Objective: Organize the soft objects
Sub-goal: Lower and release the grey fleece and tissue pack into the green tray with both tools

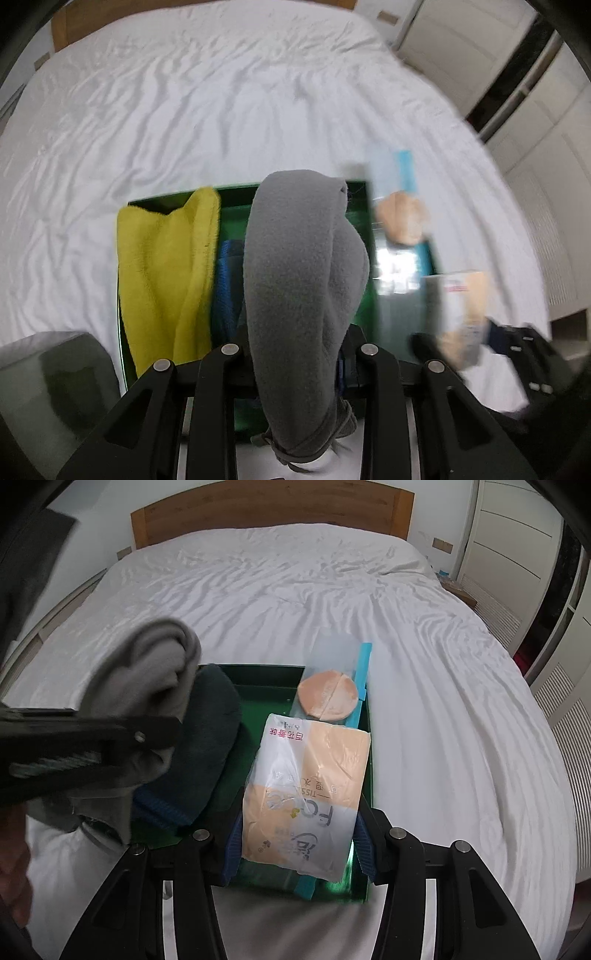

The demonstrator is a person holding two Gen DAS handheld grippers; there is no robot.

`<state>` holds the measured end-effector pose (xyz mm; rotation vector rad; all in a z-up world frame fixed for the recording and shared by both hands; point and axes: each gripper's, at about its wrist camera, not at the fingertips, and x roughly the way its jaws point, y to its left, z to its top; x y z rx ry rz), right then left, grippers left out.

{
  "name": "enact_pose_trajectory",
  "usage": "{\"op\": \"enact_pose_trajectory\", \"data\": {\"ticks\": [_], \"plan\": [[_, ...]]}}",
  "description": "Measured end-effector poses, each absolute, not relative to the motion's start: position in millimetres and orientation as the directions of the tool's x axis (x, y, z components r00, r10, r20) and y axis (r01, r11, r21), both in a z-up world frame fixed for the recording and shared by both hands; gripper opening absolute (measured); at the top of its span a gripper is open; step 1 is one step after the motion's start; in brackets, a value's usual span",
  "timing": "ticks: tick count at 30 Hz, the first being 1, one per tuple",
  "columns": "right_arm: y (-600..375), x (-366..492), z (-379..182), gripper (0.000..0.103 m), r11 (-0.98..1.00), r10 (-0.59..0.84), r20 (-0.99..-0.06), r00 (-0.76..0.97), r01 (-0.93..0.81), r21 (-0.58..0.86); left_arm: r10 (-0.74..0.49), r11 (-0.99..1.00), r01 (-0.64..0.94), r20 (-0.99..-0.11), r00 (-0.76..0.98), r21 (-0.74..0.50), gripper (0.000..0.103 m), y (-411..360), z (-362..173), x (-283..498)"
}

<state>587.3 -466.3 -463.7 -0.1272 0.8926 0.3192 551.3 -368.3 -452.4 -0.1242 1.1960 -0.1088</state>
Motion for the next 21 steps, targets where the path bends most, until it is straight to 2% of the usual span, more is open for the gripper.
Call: {"op": "enact_pose_trajectory", "data": {"ticks": [5, 12, 16, 21], "plan": [[-459.0, 608.4, -483.4, 0.050, 0.945, 0.196, -0.803, 0.563, -0.327, 0.001, -0.135, 0.989, -0.011, -0.942, 0.308, -0.146, 0.027, -360.0, -482.8, 569.0], [-454.9, 625.4, -500.8, 0.051, 0.944, 0.181, -0.836, 0.518, -0.329, 0.001, -0.115, 0.993, 0.006, -0.949, 0.294, -0.118, 0.031, -363.8, -479.9, 577.5], [-455.1, 626.1, -489.3, 0.051, 0.947, 0.198, -0.813, 0.547, -0.322, 0.014, -0.132, 0.989, -0.012, -0.930, 0.344, -0.145, 0.031, -361.0, -470.0, 578.6], [-448.9, 634.1, -496.4, 0.052, 0.944, 0.190, -0.818, 0.542, -0.330, 0.001, -0.091, 0.995, -0.008, -0.946, 0.311, -0.099, 0.043, -364.4, -482.0, 587.4]]}}
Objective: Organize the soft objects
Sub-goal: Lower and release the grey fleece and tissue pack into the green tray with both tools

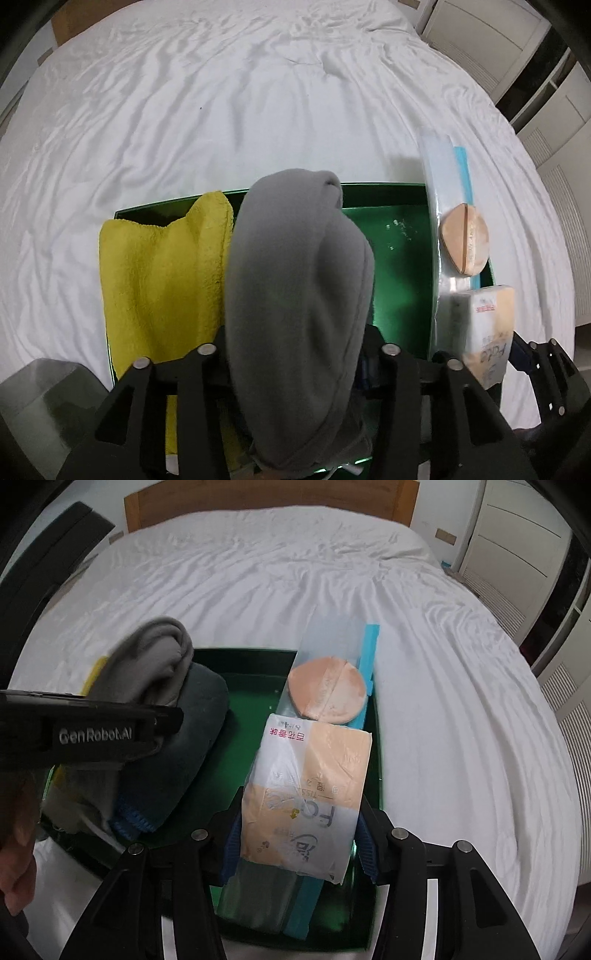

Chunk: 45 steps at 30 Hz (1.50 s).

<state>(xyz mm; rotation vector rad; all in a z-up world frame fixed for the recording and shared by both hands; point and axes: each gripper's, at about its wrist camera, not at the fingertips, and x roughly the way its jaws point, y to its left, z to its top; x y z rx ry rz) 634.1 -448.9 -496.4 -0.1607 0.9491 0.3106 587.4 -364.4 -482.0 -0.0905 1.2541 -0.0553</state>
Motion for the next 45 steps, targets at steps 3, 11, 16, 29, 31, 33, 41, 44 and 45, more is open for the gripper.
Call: {"op": "enact_pose_trajectory", "data": {"ticks": [3, 11, 16, 29, 31, 33, 41, 44, 45], "plan": [[-445.3, 639.2, -498.6, 0.055, 0.940, 0.190, -0.822, 0.536, -0.340, -0.005, -0.103, 0.993, -0.018, -0.946, 0.306, -0.114, 0.052, -361.9, -479.5, 589.4], [-461.5, 639.5, -490.5, 0.057, 0.941, 0.237, -0.809, 0.538, -0.335, 0.053, -0.075, 0.997, -0.003, -0.933, 0.352, -0.081, 0.065, -368.7, -470.3, 588.4], [-461.7, 633.2, -488.6, 0.057, 0.932, 0.268, -0.805, 0.529, -0.356, 0.076, -0.062, 0.998, 0.006, -0.927, 0.369, -0.065, 0.070, -371.0, -464.9, 588.5], [-474.5, 614.4, -464.9, 0.078, 0.942, 0.255, -0.770, 0.585, -0.331, 0.061, -0.058, 0.997, -0.023, -0.901, 0.430, -0.076, 0.070, -360.4, -436.4, 580.9], [-477.3, 607.9, -459.4, 0.079, 0.944, 0.249, -0.767, 0.591, -0.324, 0.057, -0.062, 0.996, -0.031, -0.896, 0.440, -0.084, 0.070, -358.2, -430.9, 576.9], [-481.4, 597.8, -453.4, 0.079, 0.946, 0.248, -0.762, 0.598, -0.318, 0.058, -0.066, 0.995, -0.040, -0.891, 0.449, -0.094, 0.070, -356.7, -425.1, 572.1], [-492.9, 565.5, -440.2, 0.079, 0.957, 0.210, -0.768, 0.606, -0.288, 0.034, -0.108, 0.991, -0.021, -0.867, 0.486, -0.136, 0.070, -362.8, -399.2, 535.0], [-495.3, 552.2, -433.5, 0.079, 0.960, 0.193, -0.767, 0.612, -0.279, 0.018, -0.118, 0.989, -0.016, -0.854, 0.507, -0.146, 0.070, -366.6, -388.3, 517.5], [-495.8, 547.6, -431.7, 0.079, 0.961, 0.187, -0.766, 0.615, -0.277, 0.011, -0.123, 0.988, -0.019, -0.850, 0.512, -0.155, 0.070, -366.7, -385.2, 511.7]]}}
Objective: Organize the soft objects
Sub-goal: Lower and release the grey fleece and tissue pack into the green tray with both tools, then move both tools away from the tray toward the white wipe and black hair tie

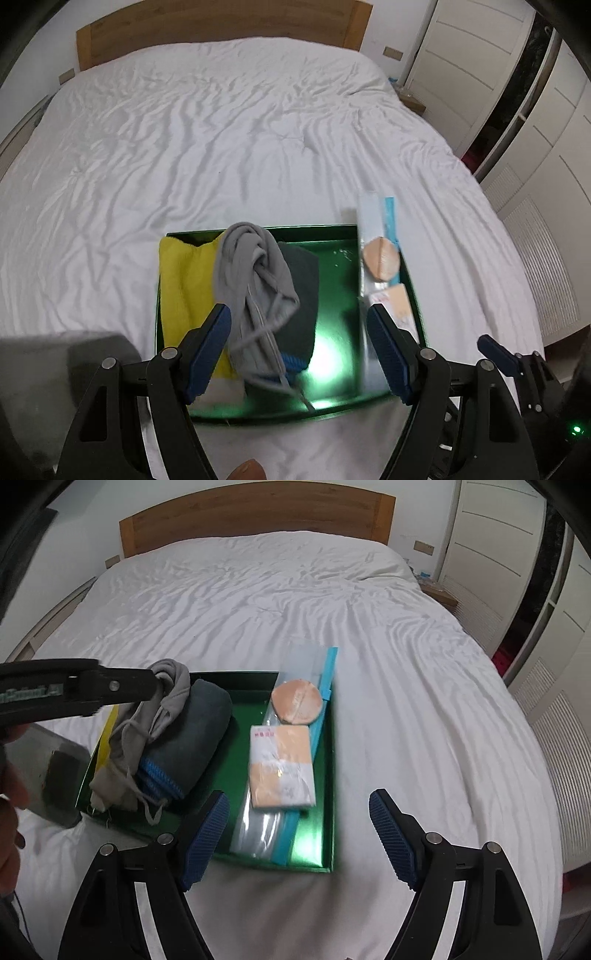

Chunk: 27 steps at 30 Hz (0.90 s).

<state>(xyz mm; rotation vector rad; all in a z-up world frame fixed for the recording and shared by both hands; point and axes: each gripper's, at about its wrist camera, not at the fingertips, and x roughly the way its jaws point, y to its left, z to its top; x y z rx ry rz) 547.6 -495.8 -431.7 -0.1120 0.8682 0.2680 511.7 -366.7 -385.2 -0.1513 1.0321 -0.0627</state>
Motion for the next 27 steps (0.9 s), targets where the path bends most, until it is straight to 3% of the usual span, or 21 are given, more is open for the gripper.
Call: {"op": "enact_pose_trajectory", "data": {"ticks": [13, 20, 27], "plan": [[-501.9, 486.0, -413.9, 0.079, 0.976, 0.125, -0.763, 0.634, -0.217, -0.021, -0.181, 0.981, 0.042, -0.798, 0.575, -0.192, 0.070, -357.6, -347.4, 429.3], [-493.8, 437.2, -390.0, 0.079, 0.982, 0.068, -0.741, 0.668, -0.174, -0.067, -0.209, 0.976, 0.057, -0.818, 0.535, -0.213, 0.070, -315.2, -351.8, 348.8], [-447.9, 355.7, -371.4, 0.079, 0.970, 0.116, -0.749, 0.653, -0.236, -0.055, -0.152, 0.986, 0.016, -0.864, 0.480, -0.165, 0.070, -231.9, -365.7, 244.8]]}}
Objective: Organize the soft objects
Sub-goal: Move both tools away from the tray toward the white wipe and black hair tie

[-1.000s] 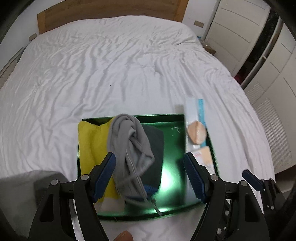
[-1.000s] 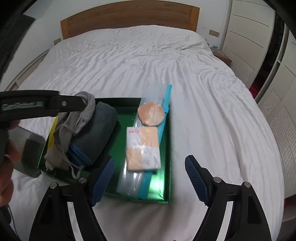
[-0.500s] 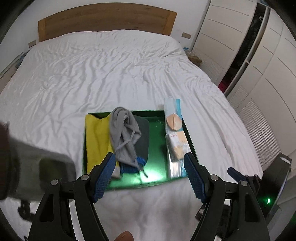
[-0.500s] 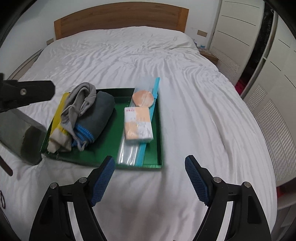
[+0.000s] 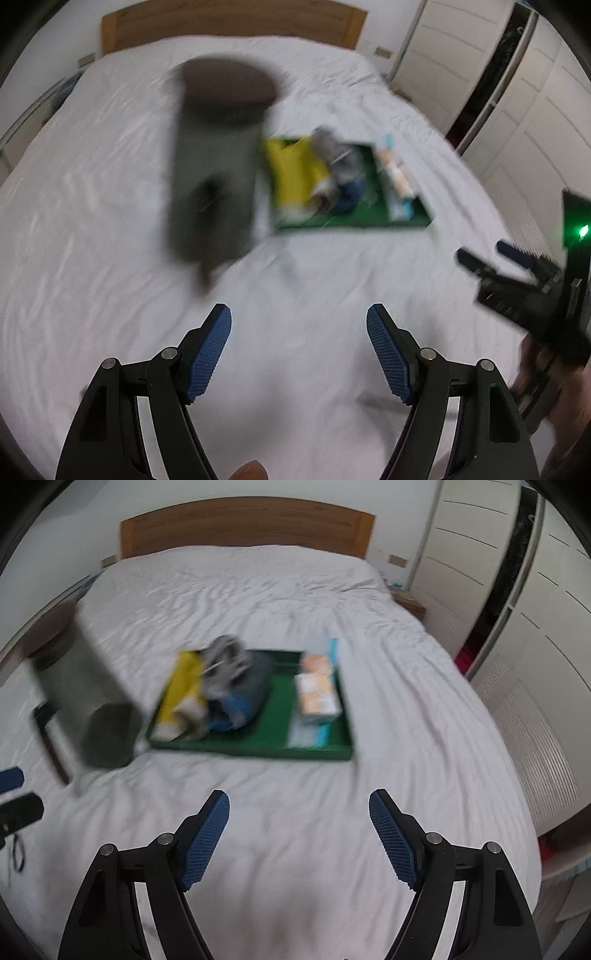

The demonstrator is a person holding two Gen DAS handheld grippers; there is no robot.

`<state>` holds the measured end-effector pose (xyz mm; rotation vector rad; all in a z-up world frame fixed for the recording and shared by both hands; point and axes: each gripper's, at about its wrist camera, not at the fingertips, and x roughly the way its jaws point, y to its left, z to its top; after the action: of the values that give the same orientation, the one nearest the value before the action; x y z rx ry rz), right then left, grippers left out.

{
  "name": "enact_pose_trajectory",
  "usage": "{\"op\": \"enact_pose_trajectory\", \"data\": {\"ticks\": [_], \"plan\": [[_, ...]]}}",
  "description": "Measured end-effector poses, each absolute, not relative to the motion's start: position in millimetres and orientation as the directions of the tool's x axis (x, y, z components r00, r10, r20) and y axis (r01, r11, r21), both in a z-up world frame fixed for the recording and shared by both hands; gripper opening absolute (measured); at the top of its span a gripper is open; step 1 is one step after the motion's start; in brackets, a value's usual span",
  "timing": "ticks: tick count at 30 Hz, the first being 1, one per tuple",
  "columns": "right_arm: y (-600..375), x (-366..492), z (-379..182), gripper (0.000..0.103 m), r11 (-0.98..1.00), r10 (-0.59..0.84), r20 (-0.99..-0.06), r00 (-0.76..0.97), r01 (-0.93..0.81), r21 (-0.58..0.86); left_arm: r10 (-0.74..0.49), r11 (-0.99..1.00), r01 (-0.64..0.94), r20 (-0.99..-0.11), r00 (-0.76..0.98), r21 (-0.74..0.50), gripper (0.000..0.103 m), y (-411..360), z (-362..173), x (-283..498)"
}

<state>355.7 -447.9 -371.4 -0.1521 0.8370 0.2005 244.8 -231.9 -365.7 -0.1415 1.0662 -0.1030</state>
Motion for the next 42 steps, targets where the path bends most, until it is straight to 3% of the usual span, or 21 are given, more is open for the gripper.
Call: {"op": "enact_pose_trajectory", "data": {"ticks": [10, 14, 27, 42], "plan": [[-347.7, 256.5, -382.7, 0.079, 0.932, 0.261, -0.815, 0.518, -0.356, 0.072, 0.057, 0.982, -0.191, -0.953, 0.297, -0.001, 0.070, -50.2, -407.7, 110.7], [-294.3, 227.6, -397.3, 0.079, 0.904, 0.326, -0.820, 0.471, -0.409, 0.125, 0.055, 0.974, -0.226, -0.965, 0.258, -0.005, 0.071, -9.9, -429.7, 91.1], [-164.1, 196.4, -449.0, 0.079, 0.840, 0.418, -0.829, 0.373, -0.507, 0.195, 0.013, 0.982, -0.188, -0.981, 0.195, -0.024, 0.071, 23.3, -501.3, 92.4], [-93.0, 191.9, -480.6, 0.080, 0.838, 0.409, -0.848, 0.338, -0.506, 0.203, 0.000, 0.991, -0.133, -0.975, 0.222, -0.030, 0.075, 36.7, -517.5, 80.8]]}}
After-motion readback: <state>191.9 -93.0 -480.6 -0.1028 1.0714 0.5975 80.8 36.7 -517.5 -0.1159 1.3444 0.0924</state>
